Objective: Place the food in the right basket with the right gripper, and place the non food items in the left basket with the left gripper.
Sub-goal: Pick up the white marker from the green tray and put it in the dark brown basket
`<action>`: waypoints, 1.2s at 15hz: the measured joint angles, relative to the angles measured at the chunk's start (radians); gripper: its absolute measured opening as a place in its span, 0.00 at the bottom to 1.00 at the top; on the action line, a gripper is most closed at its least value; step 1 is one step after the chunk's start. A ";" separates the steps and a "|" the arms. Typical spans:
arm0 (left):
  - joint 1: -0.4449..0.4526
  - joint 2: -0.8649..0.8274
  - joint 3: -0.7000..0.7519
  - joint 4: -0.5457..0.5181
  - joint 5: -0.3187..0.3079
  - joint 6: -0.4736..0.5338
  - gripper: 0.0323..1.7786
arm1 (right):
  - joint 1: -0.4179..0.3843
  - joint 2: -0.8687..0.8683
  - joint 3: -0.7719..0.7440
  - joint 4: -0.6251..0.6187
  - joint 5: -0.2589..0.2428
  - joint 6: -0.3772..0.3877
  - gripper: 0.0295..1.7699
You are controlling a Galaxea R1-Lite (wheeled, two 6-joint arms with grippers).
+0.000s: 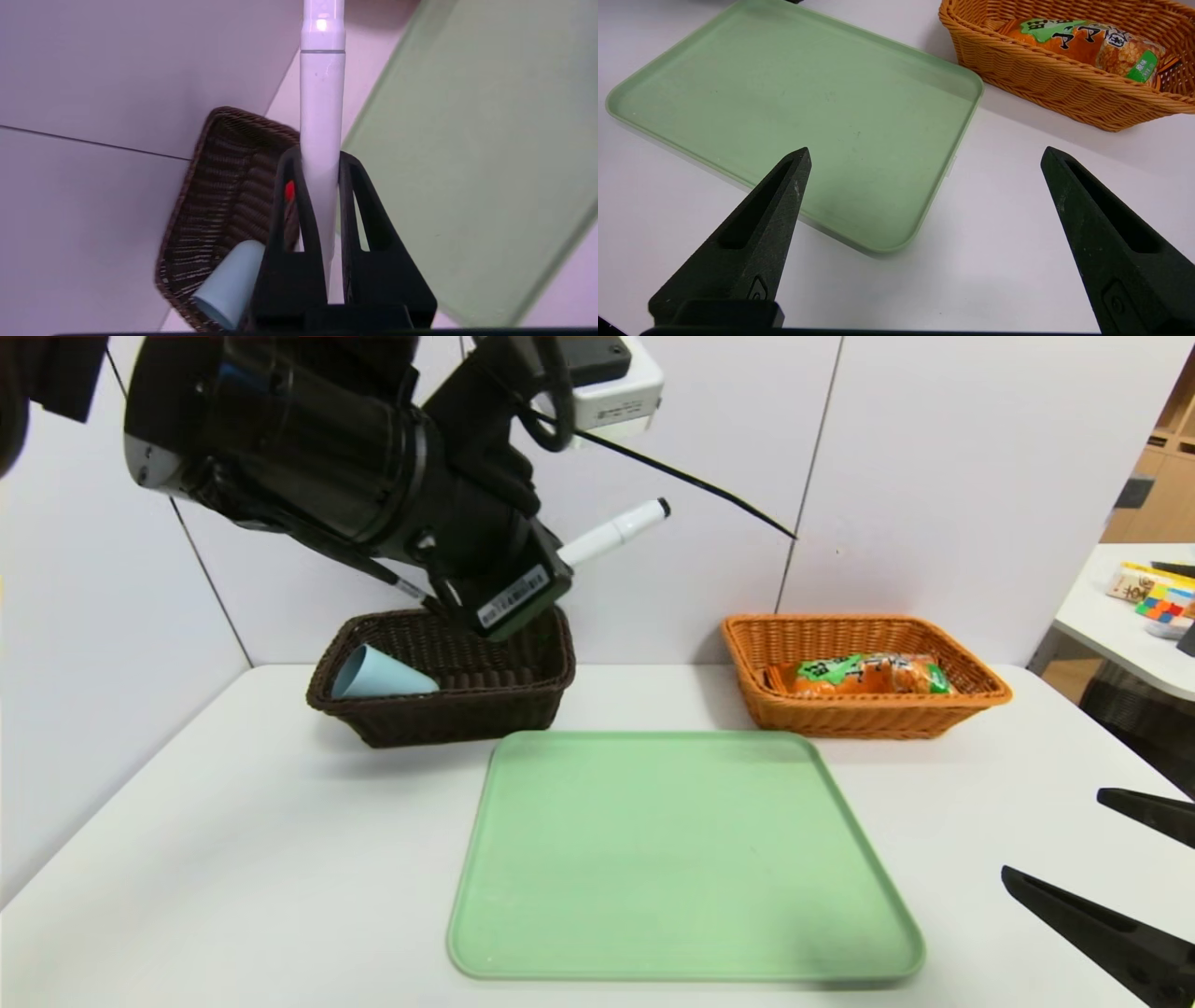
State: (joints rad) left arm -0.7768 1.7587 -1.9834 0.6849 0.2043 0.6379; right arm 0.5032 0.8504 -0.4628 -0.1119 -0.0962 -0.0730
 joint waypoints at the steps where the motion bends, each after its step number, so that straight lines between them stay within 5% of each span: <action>1: 0.032 -0.007 0.002 -0.008 -0.011 0.059 0.07 | 0.000 0.002 -0.001 0.000 0.000 -0.001 0.96; 8: 0.241 0.017 0.013 -0.134 -0.072 0.409 0.07 | 0.001 0.021 -0.008 -0.001 0.000 -0.011 0.96; 12: 0.349 0.084 0.014 -0.240 -0.164 0.583 0.07 | 0.001 0.024 -0.003 0.001 0.000 -0.010 0.96; 18: 0.433 0.184 0.022 -0.254 -0.191 0.676 0.07 | 0.001 0.026 0.001 0.003 0.000 -0.009 0.96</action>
State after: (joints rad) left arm -0.3434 1.9426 -1.9617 0.4309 0.0130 1.3138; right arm 0.5045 0.8760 -0.4613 -0.1085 -0.0962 -0.0821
